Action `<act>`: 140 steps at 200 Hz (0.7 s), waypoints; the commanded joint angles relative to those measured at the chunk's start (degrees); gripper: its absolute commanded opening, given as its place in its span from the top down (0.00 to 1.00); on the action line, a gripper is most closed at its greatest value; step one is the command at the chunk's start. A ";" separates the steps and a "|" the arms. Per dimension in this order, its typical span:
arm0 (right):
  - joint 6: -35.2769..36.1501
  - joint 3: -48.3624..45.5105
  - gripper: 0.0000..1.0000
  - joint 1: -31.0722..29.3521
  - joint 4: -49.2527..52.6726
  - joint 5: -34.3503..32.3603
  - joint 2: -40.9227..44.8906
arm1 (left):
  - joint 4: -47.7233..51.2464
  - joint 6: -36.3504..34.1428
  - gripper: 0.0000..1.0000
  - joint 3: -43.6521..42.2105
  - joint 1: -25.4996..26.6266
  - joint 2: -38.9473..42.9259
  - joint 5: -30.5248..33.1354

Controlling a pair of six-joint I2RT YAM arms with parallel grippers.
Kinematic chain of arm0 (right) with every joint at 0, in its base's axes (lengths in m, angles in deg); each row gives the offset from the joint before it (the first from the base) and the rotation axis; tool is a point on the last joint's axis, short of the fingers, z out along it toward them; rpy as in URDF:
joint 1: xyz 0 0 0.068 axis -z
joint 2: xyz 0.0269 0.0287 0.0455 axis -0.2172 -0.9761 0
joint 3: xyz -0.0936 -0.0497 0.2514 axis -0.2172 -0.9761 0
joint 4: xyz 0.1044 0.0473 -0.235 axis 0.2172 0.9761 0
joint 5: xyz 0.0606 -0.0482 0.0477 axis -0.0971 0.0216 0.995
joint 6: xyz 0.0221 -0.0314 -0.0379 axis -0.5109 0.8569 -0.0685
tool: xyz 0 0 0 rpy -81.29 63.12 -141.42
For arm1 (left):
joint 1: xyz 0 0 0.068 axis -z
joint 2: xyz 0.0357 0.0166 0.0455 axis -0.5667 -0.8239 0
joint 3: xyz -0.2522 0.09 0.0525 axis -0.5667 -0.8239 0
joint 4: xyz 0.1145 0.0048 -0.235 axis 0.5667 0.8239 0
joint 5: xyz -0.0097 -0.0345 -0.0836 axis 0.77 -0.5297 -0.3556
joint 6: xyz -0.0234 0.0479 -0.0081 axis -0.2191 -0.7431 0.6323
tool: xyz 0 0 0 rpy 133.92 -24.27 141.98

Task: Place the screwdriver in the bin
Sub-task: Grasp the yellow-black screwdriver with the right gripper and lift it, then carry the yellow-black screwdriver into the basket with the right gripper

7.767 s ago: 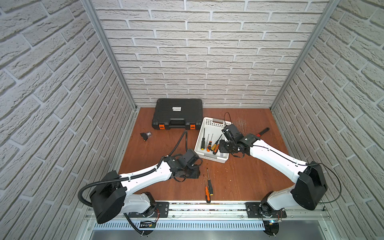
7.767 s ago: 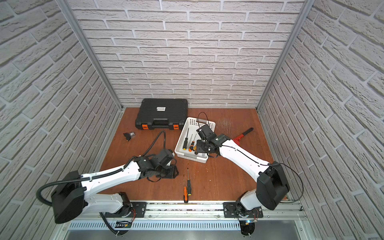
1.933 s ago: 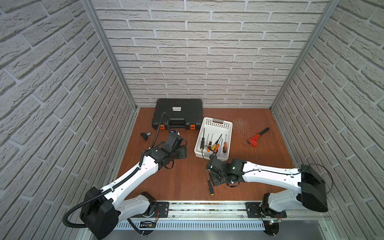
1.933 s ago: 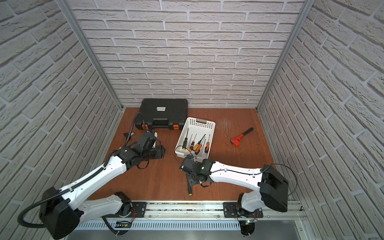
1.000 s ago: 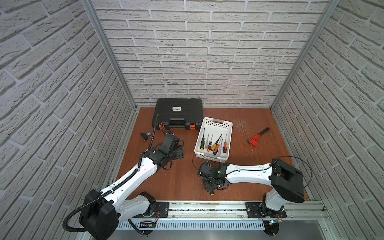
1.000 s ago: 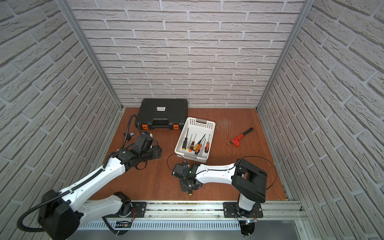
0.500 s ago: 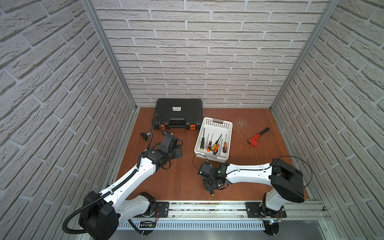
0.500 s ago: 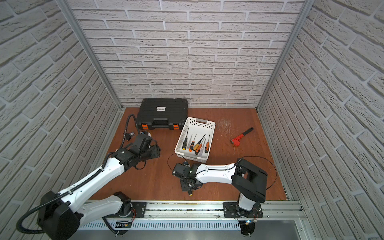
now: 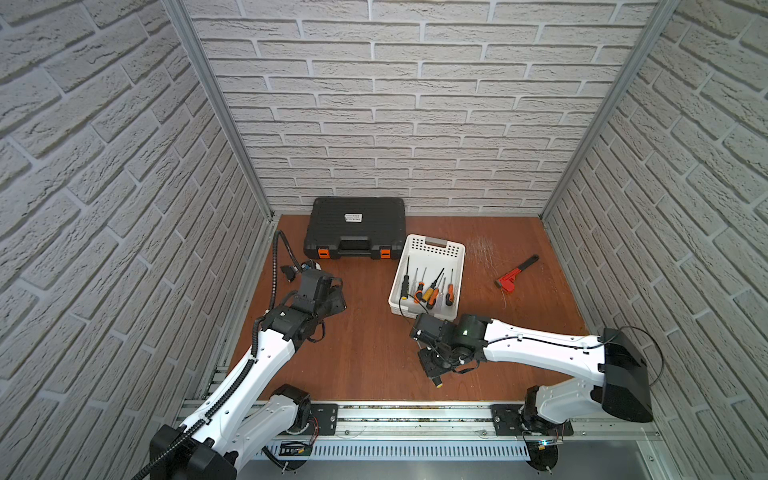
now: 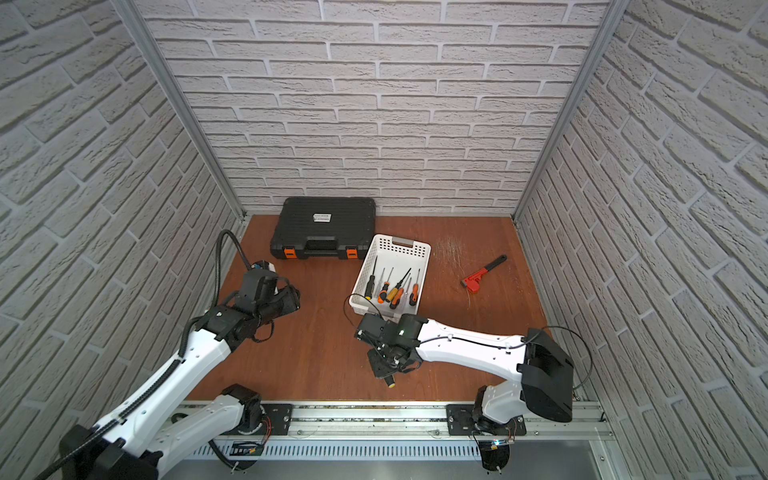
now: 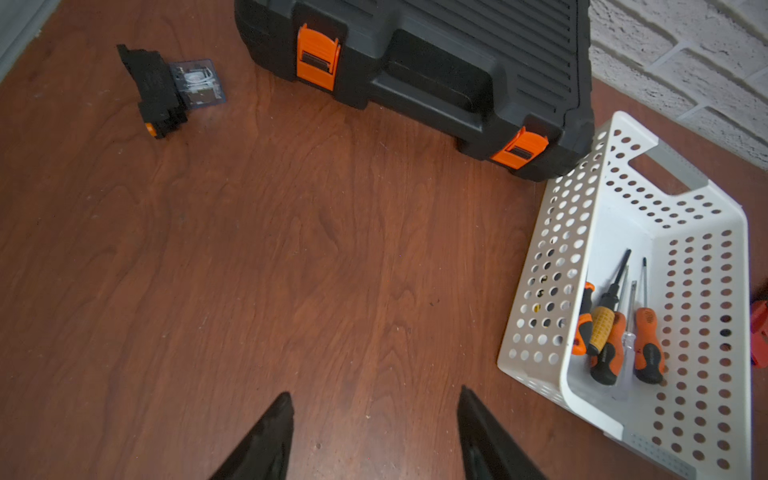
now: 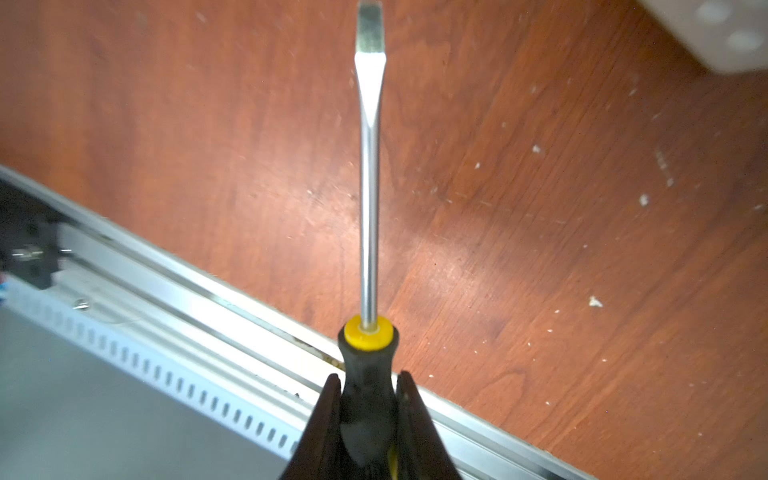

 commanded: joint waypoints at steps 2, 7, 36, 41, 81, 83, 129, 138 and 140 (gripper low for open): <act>3.88 4.55 0.94 2.22 4.26 0.96 2.69 | 1.02 -1.52 0.37 -0.30 -1.38 1.54 1.02; 4.54 5.46 0.95 2.53 4.67 1.37 2.66 | 1.02 -1.52 0.37 -0.33 -1.51 1.77 0.95; 4.62 6.43 0.94 11.40 0.63 10.93 3.79 | 0.41 -1.35 0.37 -0.92 -1.70 2.45 0.64; 4.22 6.40 0.94 13.36 -0.79 12.09 4.10 | 0.32 -1.34 0.37 -0.95 -1.69 2.38 0.45; 7.82 14.61 0.94 22.73 -3.66 6.27 -1.74 | -0.52 0.32 0.37 -2.52 -1.80 2.58 -0.85; 8.03 15.11 0.95 23.07 -3.61 5.90 -2.30 | -0.55 0.43 0.37 -2.56 -1.84 2.73 -0.89; 5.80 17.66 0.94 29.60 -9.25 0.85 -13.61 | -1.29 2.06 0.37 -5.18 -1.78 3.94 -1.55; 5.30 17.39 0.94 29.96 -10.81 -0.80 -14.79 | -1.27 2.08 0.37 -5.39 -1.83 3.95 -1.44; 5.18 17.36 0.94 29.98 -11.04 -1.14 -15.06 | -1.27 2.04 0.37 -5.41 -1.83 4.01 -1.37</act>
